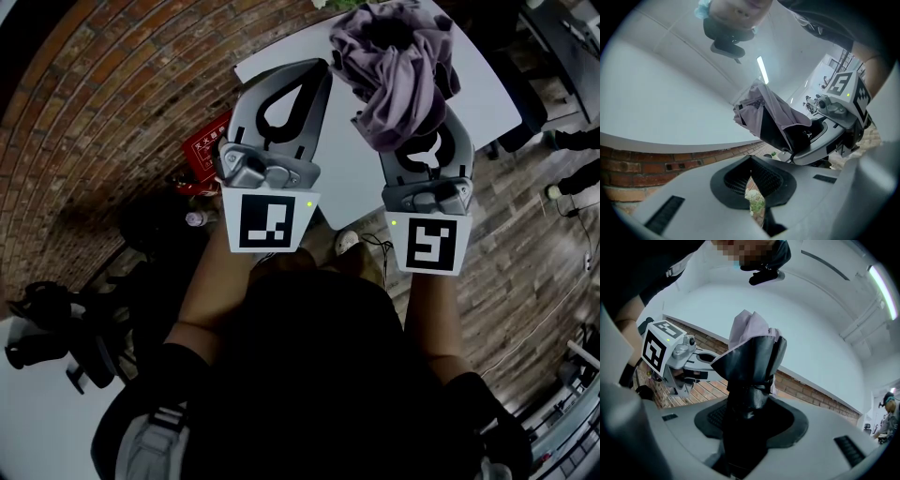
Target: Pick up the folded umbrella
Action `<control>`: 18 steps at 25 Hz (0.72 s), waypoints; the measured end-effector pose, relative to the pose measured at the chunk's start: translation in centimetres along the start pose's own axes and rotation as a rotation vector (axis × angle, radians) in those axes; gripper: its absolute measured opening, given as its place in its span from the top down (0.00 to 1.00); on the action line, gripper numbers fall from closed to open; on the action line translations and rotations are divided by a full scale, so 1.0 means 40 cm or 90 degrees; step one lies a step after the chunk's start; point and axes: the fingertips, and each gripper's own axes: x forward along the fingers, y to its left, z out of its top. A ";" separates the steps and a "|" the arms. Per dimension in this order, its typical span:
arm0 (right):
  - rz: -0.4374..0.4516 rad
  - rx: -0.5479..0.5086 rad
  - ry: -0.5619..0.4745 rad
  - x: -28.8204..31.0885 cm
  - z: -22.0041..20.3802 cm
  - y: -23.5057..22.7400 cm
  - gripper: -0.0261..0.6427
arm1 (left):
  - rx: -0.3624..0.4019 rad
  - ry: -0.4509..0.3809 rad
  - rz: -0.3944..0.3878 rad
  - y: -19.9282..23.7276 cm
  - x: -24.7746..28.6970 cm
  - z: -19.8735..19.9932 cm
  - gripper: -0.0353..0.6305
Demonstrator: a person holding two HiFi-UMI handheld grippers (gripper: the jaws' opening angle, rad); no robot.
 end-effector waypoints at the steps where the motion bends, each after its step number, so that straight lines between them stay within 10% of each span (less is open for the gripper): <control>1: -0.001 0.001 -0.001 0.000 -0.001 -0.003 0.64 | 0.000 -0.001 -0.001 -0.001 0.001 0.001 0.93; 18: -0.017 0.001 -0.001 0.010 -0.012 -0.018 0.64 | -0.004 0.002 -0.005 -0.002 0.017 -0.006 0.93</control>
